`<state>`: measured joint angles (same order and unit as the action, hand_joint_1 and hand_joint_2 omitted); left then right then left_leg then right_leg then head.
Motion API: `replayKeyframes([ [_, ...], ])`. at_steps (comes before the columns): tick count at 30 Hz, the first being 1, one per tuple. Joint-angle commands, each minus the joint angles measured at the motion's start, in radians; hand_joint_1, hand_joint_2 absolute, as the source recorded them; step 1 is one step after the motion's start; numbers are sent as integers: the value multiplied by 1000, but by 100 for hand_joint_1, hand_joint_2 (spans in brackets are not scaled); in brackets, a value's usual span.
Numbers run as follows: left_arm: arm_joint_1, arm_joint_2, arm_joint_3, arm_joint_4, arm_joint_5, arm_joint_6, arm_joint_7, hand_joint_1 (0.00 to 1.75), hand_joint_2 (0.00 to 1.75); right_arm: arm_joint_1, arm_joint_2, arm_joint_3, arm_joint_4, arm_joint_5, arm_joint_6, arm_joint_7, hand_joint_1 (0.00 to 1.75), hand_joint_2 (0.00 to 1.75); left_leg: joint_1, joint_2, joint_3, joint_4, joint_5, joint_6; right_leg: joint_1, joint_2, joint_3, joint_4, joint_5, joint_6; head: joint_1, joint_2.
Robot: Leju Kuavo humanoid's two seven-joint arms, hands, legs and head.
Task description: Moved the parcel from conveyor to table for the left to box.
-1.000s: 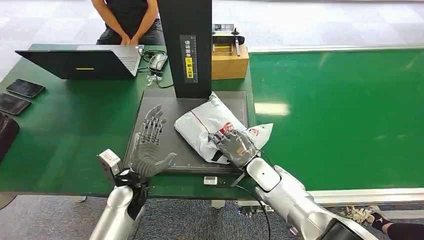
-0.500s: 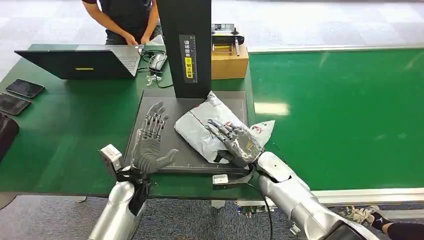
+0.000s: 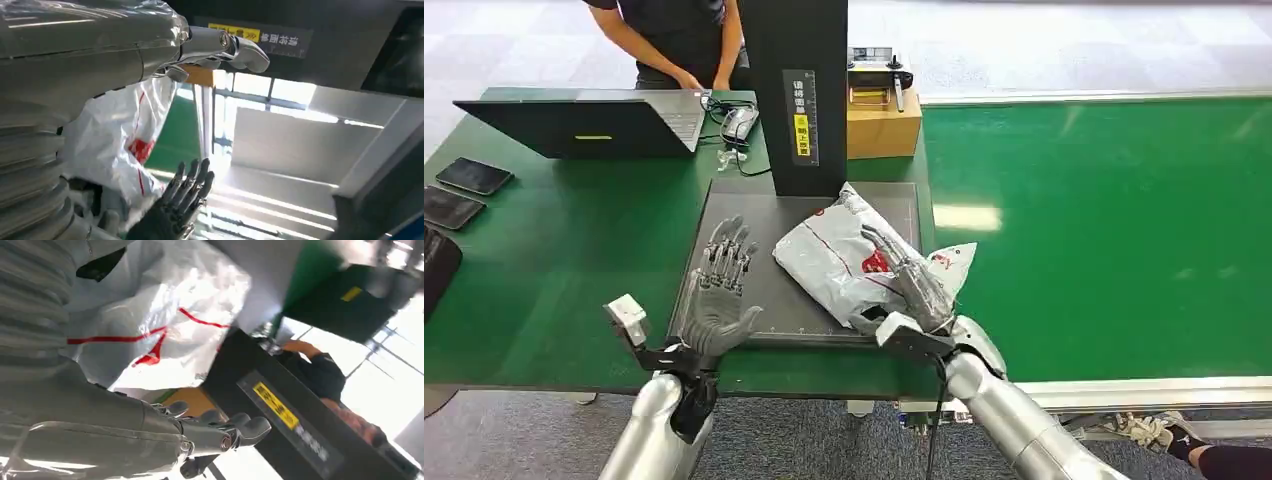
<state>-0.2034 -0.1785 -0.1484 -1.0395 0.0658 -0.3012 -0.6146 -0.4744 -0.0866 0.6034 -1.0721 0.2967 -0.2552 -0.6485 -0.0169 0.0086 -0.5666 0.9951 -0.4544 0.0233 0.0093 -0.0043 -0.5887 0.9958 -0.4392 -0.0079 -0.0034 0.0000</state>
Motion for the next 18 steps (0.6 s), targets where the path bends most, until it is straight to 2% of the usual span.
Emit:
replayKeyframes([
  [1,25,25,29,-11,97,-112,28,0,175,156,-38,-169,-266,-76,48,0,0,175,1,-4,3,-2,0,-3,0,-2,4,-2,-1,2,0,0],
  [2,29,26,24,-20,94,-116,29,0,175,163,-40,-180,-271,-83,63,-1,0,175,1,-4,2,-1,0,-3,0,-3,3,-2,-1,1,0,0],
  [3,38,31,5,-48,0,5,0,0,175,185,-34,-209,-290,-83,82,9,0,175,1,-3,2,-1,0,-3,0,-2,3,-1,-1,2,0,0],
  [14,63,25,-12,-74,-73,7,-24,0,175,355,36,-454,-421,-95,91,14,0,175,1,-4,2,-1,0,-3,0,-3,3,-2,-1,1,0,0],
  [15,60,35,-45,-79,-181,88,6,0,175,387,56,-504,-449,-98,75,14,0,175,1,-3,1,-1,0,-2,0,-2,2,-1,-1,1,0,0],
  [17,55,24,-53,-77,-212,100,14,0,175,424,65,-547,-489,-103,71,14,0,175,1,-3,1,-1,0,-2,0,-2,1,-1,-1,1,0,0],
  [18,51,14,-64,-87,-291,187,-12,0,175,452,90,-600,-525,-103,60,18,0,175,1,-6,2,-2,0,-3,0,-5,3,-2,-2,1,0,0],
])
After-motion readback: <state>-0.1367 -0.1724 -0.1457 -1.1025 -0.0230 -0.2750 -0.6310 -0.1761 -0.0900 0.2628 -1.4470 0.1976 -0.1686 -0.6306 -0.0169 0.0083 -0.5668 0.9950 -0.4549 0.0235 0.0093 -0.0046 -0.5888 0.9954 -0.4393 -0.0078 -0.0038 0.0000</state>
